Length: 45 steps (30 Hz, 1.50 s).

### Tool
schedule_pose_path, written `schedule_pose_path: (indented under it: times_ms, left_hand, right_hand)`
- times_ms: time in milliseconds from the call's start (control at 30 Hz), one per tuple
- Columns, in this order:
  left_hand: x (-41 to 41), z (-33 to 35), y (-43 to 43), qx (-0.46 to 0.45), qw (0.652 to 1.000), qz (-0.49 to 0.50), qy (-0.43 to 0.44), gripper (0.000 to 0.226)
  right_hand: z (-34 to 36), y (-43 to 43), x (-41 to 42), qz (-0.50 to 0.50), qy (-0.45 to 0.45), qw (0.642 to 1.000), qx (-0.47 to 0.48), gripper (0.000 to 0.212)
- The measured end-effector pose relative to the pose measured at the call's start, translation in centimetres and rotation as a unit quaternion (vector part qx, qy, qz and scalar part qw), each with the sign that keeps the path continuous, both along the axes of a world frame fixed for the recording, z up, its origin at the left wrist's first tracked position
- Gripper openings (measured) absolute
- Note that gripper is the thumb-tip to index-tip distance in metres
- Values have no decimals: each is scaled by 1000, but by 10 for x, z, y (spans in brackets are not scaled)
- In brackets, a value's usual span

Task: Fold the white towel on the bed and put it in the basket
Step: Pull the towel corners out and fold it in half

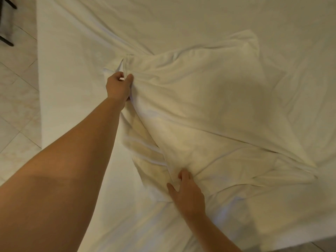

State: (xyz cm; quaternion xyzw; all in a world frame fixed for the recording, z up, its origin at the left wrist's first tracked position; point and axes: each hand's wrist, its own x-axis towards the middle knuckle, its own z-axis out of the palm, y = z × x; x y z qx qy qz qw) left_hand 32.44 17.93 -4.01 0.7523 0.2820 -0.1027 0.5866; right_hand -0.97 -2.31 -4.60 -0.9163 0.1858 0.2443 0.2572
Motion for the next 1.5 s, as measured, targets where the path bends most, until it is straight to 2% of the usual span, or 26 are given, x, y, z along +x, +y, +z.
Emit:
schedule_pose_path:
  times_ms: [100, 267, 367, 467, 633, 867, 1033, 1133, 1200, 1367, 1500]
  left_hand:
    - [1, -3, 1, -10, 1000, 1, 1, 15]
    - [3, -9, 1, -23, 1000, 13, 7, 12]
    - [6, -8, 0, -45, 999, 15, 18, 11]
    - [12, -1, -3, -80, 996, 7, 31, 13]
    - [24, 17, -6, -89, 996, 14, 12, 16]
    - [32, 28, 22, -37, 997, 47, -42, 10]
    - [28, 19, 64, 37, 995, 82, -40, 24]
    - [20, 13, 68, 8, 998, 56, 22, 26]
    - [14, 5, 67, 4, 998, 30, 55, 36]
    - [-1, -7, 71, 96, 993, -32, 68, 56]
    - [-18, -1, 65, 145, 985, -75, 64, 60]
  right_hand:
    - [-2, 4, 8, 37, 13, 997, -70, 44]
    - [-5, 5, 12, 65, -11, 994, -85, 15]
    - [2, 1, 11, 66, -11, 997, -26, 9]
    - [10, 0, 9, 80, -28, 995, 46, 15]
    - [21, 8, 4, 133, -34, 985, 106, 17]
    - [38, 47, 2, 203, -3, 963, 178, 18]
    - [37, 77, 6, 250, 14, 947, 200, 19]
    - [29, 80, 7, 237, 38, 945, 220, 11]
    - [25, 76, 8, 227, 59, 946, 222, 19]
    - [24, 67, 9, 196, 54, 954, 221, 24]
    - [29, 59, 11, 167, 20, 964, 204, 23]
